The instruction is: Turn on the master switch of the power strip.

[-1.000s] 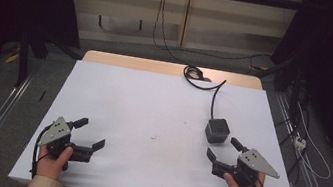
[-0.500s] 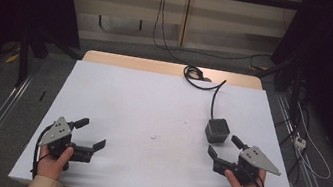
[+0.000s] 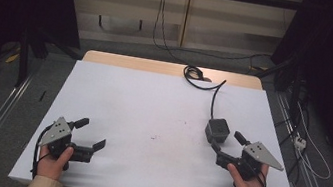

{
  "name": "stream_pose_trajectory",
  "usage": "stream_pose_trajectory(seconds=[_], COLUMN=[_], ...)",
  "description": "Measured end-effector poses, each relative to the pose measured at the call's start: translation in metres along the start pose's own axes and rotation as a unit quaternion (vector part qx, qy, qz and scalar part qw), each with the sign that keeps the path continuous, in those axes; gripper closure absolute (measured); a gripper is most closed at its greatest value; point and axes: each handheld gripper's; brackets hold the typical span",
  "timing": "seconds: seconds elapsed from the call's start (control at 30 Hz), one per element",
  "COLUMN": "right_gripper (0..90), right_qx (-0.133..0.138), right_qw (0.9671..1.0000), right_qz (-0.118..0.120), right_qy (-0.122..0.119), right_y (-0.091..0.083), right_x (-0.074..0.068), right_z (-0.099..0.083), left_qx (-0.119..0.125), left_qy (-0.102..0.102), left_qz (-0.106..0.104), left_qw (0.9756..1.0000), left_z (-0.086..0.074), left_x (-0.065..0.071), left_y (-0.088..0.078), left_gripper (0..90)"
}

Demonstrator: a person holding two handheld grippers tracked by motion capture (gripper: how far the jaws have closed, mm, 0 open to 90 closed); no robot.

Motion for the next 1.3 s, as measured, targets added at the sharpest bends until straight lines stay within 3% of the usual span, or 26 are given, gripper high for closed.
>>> stream_pose_trajectory(seconds=[0.57, 0.87, 1.3], right_gripper=[21.7, 31.2, 41.7], right_qx=[0.001, -0.003, -0.014], right_qw=[0.9999, 0.9999, 0.9998], right_qz=[-0.009, -0.010, -0.012], right_qy=[0.012, 0.002, 0.008], right_y=[0.008, 0.011, 0.014], right_x=[0.008, 0.009, 0.012], right_z=[0.005, 0.007, 0.009], left_qx=[0.001, 0.001, -0.001], left_qy=[0.000, 0.003, 0.003], left_qz=[-0.003, -0.004, -0.005], left_qw=[1.0000, 1.0000, 1.0000], left_z=[0.000, 0.000, 0.000], left_x=[0.000, 0.000, 0.000], left_y=[0.000, 0.001, 0.001], left_gripper=[2.7, 2.7, 2.7])
Point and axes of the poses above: each handheld gripper's, and its own axes: y roughly forward along the jaws, z roughly out of its top, x roughly to its right, and after that the axes turned 13 degrees about z, right-handed
